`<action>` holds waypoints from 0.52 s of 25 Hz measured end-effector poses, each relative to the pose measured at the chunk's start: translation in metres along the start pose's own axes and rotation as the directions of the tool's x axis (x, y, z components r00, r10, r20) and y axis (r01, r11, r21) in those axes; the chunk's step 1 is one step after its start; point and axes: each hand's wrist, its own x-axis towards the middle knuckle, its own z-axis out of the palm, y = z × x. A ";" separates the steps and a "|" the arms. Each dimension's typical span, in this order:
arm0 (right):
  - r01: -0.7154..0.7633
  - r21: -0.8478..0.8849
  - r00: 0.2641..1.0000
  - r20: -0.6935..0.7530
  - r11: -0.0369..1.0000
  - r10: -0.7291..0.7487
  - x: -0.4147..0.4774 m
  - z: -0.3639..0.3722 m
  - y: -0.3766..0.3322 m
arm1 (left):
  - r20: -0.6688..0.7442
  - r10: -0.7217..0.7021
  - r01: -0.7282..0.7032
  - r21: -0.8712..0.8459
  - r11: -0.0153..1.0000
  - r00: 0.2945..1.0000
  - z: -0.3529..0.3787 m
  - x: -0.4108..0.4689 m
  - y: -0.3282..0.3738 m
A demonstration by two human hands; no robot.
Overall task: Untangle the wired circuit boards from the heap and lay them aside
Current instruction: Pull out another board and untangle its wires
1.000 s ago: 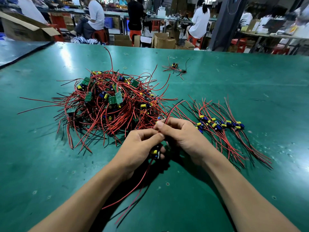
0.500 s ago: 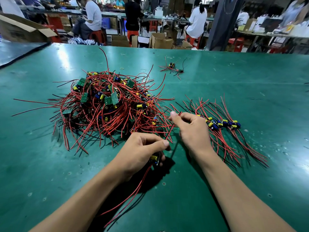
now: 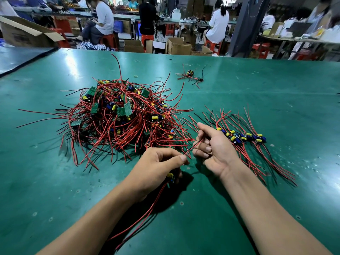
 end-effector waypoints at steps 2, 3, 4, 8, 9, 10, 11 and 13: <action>0.102 -0.094 0.995 0.010 0.990 -0.102 -0.001 -0.001 0.002 | -0.015 -0.005 0.005 -0.008 1.000 1.000 -0.001 0.000 -0.001; 0.155 -0.164 0.988 0.028 0.974 -0.153 -0.002 -0.001 0.004 | -0.027 -0.013 0.012 -0.023 1.000 1.000 -0.001 0.000 -0.001; 0.186 -0.231 0.982 0.068 0.955 -0.175 -0.004 -0.001 0.006 | -0.043 -0.025 0.022 -0.054 0.998 0.999 0.000 0.000 -0.001; 0.150 -0.496 0.941 0.337 0.855 0.030 -0.016 0.002 0.011 | -0.092 -0.084 0.065 -0.187 0.980 0.992 -0.001 0.001 0.000; 0.158 -0.533 0.927 0.370 0.831 0.061 -0.019 0.002 0.012 | -0.093 -0.090 0.070 -0.206 0.976 0.992 -0.002 0.001 0.000; 0.184 -0.555 0.923 0.382 0.811 0.052 -0.020 0.002 0.013 | -0.092 -0.093 0.072 -0.213 0.974 0.991 -0.002 0.001 0.000; 0.218 -0.569 0.925 0.380 0.793 0.019 -0.020 0.002 0.013 | -0.090 -0.096 0.075 -0.210 0.975 0.991 -0.003 0.001 -0.001; 0.275 -0.572 0.926 0.375 0.773 -0.051 -0.021 0.003 0.013 | -0.080 -0.098 0.080 -0.200 0.976 0.992 -0.003 0.000 -0.001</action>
